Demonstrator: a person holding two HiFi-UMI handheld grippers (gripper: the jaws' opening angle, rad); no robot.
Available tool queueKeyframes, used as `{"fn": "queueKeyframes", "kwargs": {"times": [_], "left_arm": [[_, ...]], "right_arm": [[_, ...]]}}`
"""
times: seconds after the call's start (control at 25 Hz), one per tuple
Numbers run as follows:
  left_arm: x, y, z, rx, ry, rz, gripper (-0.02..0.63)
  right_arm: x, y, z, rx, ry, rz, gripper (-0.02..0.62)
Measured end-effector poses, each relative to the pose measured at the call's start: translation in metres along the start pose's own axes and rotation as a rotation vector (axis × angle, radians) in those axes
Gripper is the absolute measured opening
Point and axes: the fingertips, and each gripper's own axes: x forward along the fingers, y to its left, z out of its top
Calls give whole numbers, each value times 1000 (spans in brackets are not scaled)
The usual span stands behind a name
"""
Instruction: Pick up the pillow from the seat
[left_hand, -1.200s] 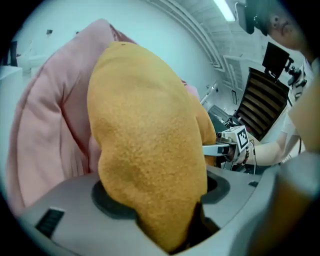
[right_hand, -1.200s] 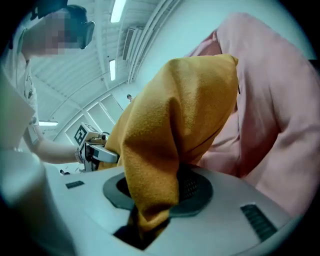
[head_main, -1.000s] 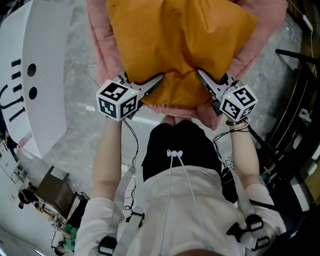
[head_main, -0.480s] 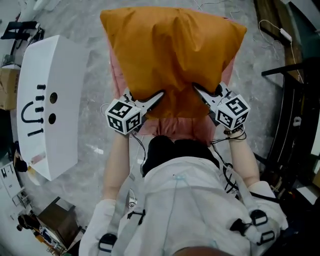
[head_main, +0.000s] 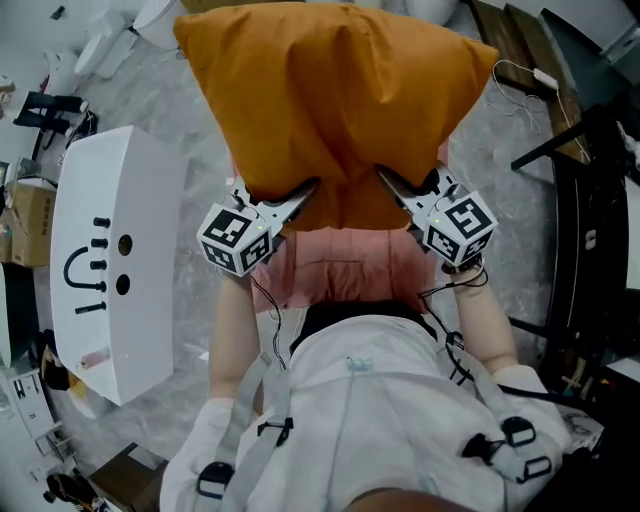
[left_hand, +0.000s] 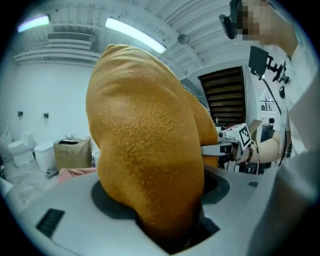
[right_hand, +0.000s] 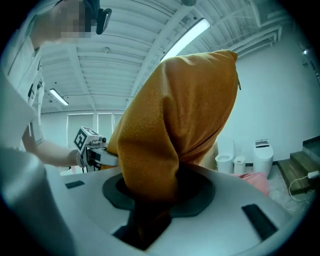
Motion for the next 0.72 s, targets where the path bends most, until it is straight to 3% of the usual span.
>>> {"fn": "queueKeyframes", "kwargs": {"times": [0.28,0.72], "left_arm": [[-11,2,66,84,-174,4,327],[-38,-5,170,212,-364,-5,328]], "right_arm": [[-3,8,75,-172,-97,-30,150],[-16,32,185,-359,-253,-64,164]]}}
